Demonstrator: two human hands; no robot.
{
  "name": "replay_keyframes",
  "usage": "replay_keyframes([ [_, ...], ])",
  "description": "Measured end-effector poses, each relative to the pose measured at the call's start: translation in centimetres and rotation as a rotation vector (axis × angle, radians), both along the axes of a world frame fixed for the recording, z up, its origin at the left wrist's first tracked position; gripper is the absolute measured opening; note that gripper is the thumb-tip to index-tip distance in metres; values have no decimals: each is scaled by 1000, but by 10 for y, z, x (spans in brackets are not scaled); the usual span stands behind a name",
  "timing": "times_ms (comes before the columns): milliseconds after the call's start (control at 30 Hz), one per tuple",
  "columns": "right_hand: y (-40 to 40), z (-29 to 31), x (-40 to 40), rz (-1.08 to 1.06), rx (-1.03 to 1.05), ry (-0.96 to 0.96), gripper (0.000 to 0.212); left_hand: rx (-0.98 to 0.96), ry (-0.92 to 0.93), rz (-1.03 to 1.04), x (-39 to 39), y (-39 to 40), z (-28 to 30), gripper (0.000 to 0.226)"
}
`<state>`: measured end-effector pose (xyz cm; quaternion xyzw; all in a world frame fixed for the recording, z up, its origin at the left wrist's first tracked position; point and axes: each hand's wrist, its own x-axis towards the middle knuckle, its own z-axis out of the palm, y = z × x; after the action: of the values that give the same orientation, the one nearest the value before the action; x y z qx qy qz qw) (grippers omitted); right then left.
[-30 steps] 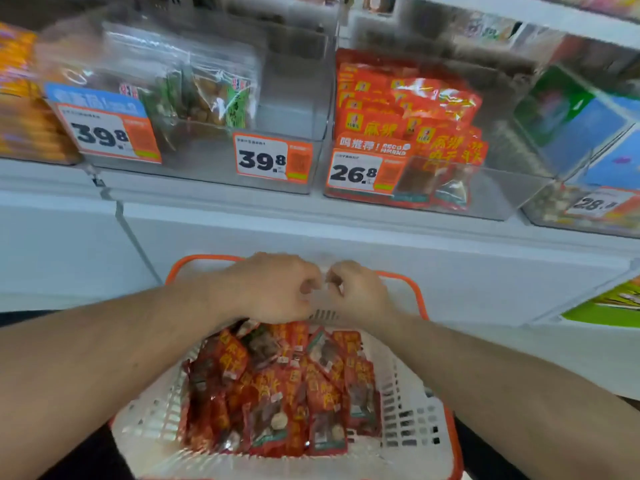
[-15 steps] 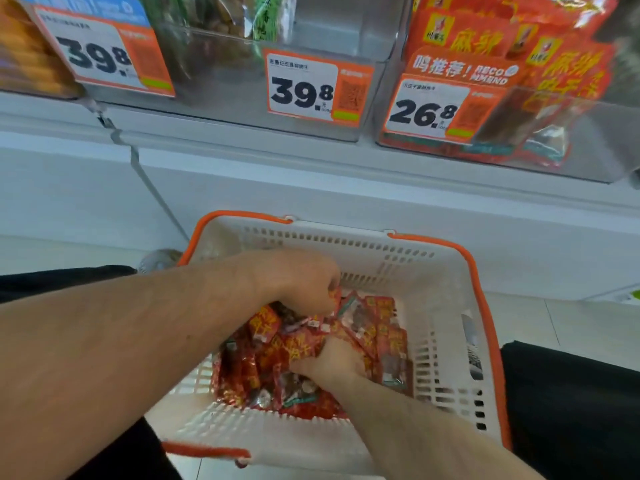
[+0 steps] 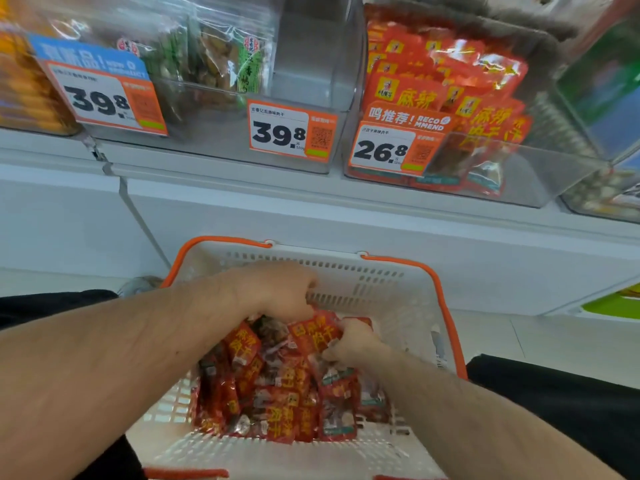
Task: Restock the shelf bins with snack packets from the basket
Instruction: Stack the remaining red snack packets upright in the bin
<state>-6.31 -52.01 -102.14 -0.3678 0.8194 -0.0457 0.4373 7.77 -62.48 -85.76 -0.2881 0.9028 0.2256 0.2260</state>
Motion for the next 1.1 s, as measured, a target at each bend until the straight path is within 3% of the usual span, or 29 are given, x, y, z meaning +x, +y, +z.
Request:
replay_keyframes([
  [67, -5, 31, -17, 33, -77, 7, 23, -17, 26, 71, 1, 0, 3, 58],
  [167, -10, 77, -31, 26, -201, -57, 16, 5, 131, 221, 1, 1, 2, 73],
  [233, -12, 106, -35, 40, -296, -102, 15, 32, 254, 328, 0, 3, 3, 69],
  [400, -12, 174, -39, 30, -381, -208, 19, 50, 633, 493, -6, 7, 25, 15],
  [600, 1, 232, -47, -55, -648, -198, 16, 135, 903, 595, -17, 6, 72, 15],
  [733, 10, 256, -59, -74, -834, -63, 8, 89, 1013, 498, -41, 9, 103, 18],
  [867, 18, 271, -79, -91, -921, -46, 19, 65, 1090, 392, -70, 14, 122, 22],
  [933, 22, 278, -91, -100, -969, 1, 20, -12, 1119, 361, -80, 15, 128, 20],
  [1000, 26, 290, -107, -159, -1039, 103, 15, -229, 1186, 298, -85, 9, 132, 17],
  [1100, 30, 314, -133, -315, -1273, 310, 11, -642, 1152, 283, -93, -14, 125, 62],
])
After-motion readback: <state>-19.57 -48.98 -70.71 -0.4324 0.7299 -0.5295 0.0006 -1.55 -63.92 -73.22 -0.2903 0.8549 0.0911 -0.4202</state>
